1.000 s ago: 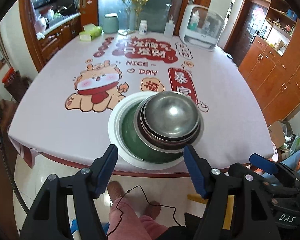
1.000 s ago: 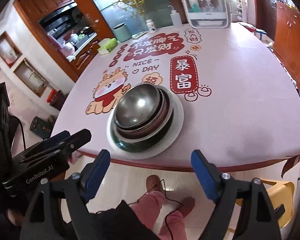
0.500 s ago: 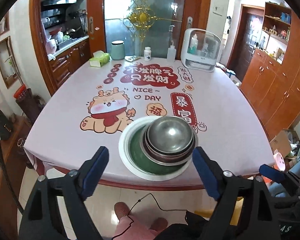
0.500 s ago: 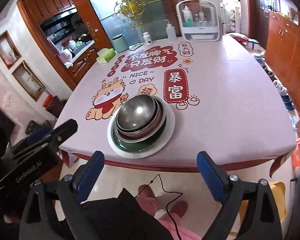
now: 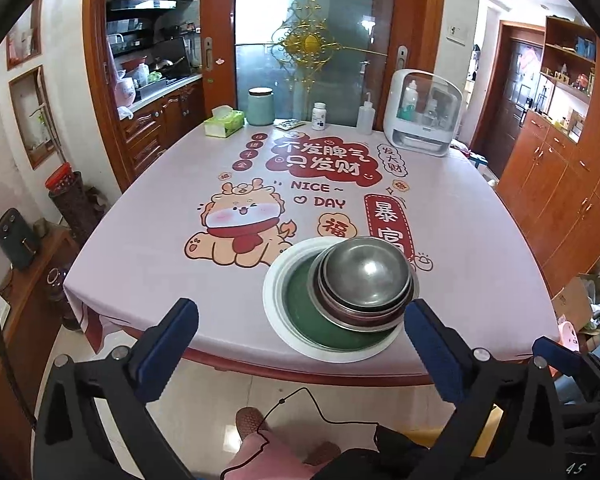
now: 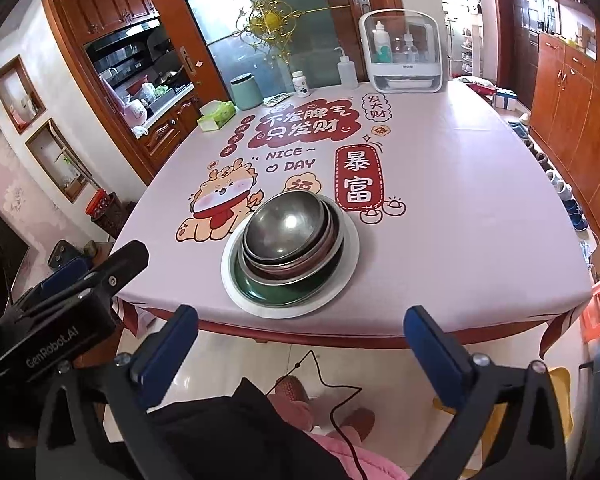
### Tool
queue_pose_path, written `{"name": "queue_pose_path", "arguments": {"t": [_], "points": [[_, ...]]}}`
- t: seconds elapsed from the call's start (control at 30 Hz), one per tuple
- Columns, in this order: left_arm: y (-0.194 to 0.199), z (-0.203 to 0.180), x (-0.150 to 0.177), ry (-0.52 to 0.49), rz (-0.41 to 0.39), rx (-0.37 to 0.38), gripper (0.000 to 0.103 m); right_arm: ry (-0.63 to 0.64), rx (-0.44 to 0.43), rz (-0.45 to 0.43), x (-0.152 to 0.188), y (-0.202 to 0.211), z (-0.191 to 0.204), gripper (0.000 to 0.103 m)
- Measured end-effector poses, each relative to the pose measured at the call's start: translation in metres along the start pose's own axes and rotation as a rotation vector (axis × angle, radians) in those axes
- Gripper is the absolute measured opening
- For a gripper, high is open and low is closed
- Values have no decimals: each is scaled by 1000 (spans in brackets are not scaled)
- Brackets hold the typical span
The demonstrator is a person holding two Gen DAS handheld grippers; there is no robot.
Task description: Organize plates and bowls
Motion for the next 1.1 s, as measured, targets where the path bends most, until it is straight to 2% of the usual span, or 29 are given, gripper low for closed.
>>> {"name": "queue_pose_path", "arguments": {"t": [0.37,1.1], "points": [[6,7,0,14,-32,-19,102,5,4,-6,-1,-1,4,103],[1,3,2,-2,-13,-35,102,-22,0,19,0,-7,0,103]]}}
Point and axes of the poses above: each gripper's, at about its wrist camera, not at the fingertips, and y roughly against the way its jaws point, z to its left, x to its underside, the point moved 2 cm from there along -y, roughly the way its jaws point, and after that the axes turned 4 degrees about z, right-handed, at the moved point
